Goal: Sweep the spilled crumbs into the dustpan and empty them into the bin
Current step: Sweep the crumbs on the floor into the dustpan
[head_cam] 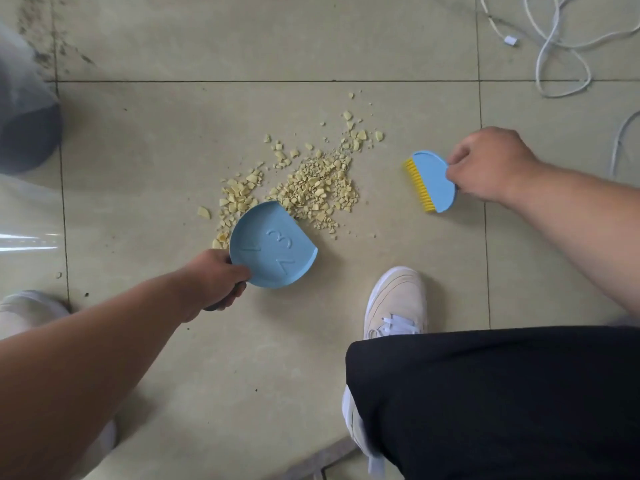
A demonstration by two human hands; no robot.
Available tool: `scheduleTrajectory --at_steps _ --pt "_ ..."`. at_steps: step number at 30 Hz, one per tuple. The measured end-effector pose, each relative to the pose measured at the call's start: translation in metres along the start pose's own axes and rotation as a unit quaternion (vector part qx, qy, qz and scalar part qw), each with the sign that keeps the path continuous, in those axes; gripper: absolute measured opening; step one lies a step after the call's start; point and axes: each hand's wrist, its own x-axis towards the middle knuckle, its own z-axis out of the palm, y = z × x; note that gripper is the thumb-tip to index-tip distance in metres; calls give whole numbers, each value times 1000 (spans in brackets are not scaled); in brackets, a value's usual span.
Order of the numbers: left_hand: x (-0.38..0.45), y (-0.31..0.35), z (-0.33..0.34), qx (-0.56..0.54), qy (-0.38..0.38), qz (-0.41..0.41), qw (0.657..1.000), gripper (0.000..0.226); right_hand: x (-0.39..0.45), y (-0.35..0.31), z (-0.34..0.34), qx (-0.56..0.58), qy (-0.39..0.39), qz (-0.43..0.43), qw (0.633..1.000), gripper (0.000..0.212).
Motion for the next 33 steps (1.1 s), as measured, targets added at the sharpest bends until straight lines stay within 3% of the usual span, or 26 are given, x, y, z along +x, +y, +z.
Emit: scheduleTrajectory --at_steps 3,7,10,13,22,28,33 --pt "0 -8 -2 2 0 -6 1000 18 -7 2 3 -65 -31 14 997 13" --pt "-2 -14 -3 8 -4 -10 1000 19 -18 -17 13 -37 -157 55 985 30" --pt "-4 -16 -2 21 -3 -7 1000 20 -34 -38 22 -101 -192 42 975 29" --pt "-7 -18 -2 27 -8 -8 1000 21 -44 -51 39 -128 -190 4 973 20" --pt "-10 -14 5 39 -18 -8 999 21 -45 -82 60 -46 -154 -112 981 41" --pt "-10 -10 2 21 -18 -9 1000 17 -28 -65 21 -29 -92 -44 994 31" --pt "-7 -12 -1 13 -9 -20 1000 16 -19 -44 5 -129 -47 7 990 17"
